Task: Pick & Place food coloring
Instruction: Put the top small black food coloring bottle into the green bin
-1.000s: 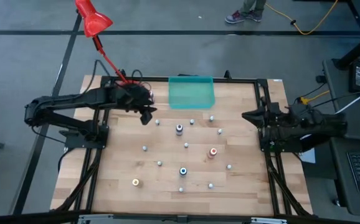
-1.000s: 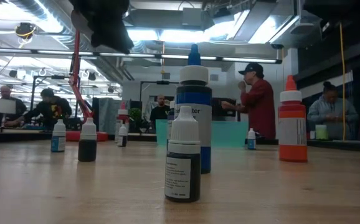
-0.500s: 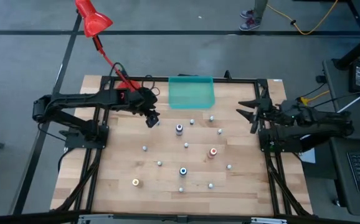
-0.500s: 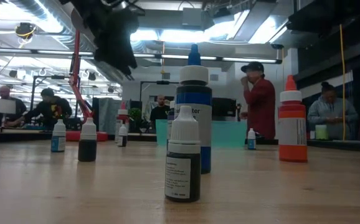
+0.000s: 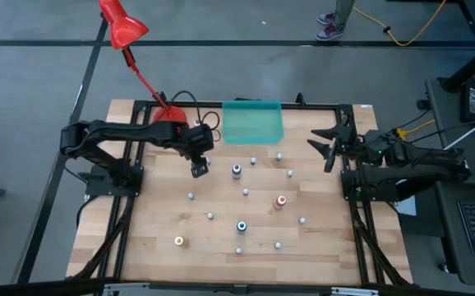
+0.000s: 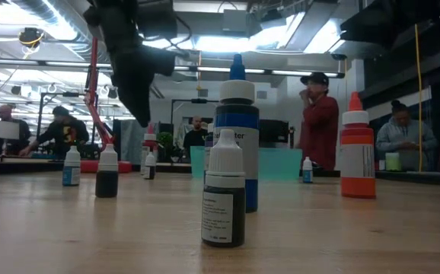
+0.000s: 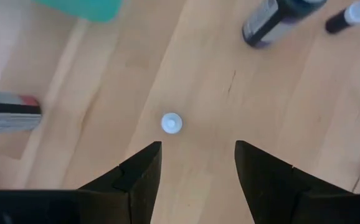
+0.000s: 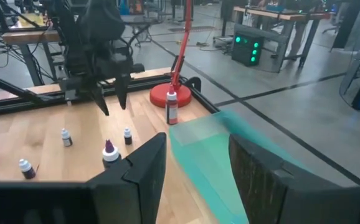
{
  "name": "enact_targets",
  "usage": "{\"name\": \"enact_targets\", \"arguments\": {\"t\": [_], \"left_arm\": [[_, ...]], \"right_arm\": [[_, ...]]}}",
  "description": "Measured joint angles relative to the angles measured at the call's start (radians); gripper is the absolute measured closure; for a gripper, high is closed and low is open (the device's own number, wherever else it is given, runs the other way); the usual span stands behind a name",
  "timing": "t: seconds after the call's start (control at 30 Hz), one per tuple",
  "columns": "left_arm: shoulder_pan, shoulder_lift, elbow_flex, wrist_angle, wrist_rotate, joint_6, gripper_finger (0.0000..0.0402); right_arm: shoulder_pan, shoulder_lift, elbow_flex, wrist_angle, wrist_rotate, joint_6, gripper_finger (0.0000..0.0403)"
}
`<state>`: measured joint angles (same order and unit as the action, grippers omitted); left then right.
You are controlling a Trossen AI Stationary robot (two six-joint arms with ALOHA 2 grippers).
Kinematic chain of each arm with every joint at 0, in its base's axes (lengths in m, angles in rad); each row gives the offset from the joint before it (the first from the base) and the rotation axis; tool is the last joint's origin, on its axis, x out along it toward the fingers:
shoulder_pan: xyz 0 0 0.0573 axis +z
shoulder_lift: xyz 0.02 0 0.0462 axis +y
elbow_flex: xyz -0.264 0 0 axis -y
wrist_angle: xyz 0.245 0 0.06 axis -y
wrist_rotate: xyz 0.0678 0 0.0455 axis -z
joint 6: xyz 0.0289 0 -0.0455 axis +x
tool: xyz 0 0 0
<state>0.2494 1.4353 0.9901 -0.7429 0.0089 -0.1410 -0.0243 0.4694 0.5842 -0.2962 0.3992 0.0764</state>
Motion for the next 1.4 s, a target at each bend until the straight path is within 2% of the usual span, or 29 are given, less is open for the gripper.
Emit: {"name": "enact_targets", "arguments": {"t": [0.07,0.27,0.4,0.57,0.83,1.03,1.4], "left_arm": [[0.005,0.018,0.000,-0.003,0.020,0.010,0.0202],[0.031,0.069,0.000,0.001,-0.016,0.067,0.0202],[0.044,0.091,0.000,0.015,0.018,0.084,0.0201],[0.049,0.110,0.000,0.016,0.040,0.085,0.0174],[0.051,0.120,0.000,0.060,-0.094,0.104,0.0124],[0.062,0.124,-0.025,0.092,-0.039,0.110,0.0123],[0.060,0.125,-0.099,0.186,-0.009,0.102,0.0128]], "right_arm": [[-0.002,0.000,0.000,0.000,0.000,0.016,0.0226],[-0.002,0.000,0.000,-0.006,0.000,0.023,0.0228],[-0.002,0.000,0.000,-0.007,0.000,0.029,0.0228],[-0.002,0.000,0.000,-0.016,0.000,0.049,0.0227],[-0.001,0.000,0.000,-0.025,0.000,0.045,0.0227],[-0.001,0.000,0.000,-0.032,0.000,0.044,0.0227],[-0.001,0.000,0.000,-0.039,0.000,0.043,0.0227]]}}
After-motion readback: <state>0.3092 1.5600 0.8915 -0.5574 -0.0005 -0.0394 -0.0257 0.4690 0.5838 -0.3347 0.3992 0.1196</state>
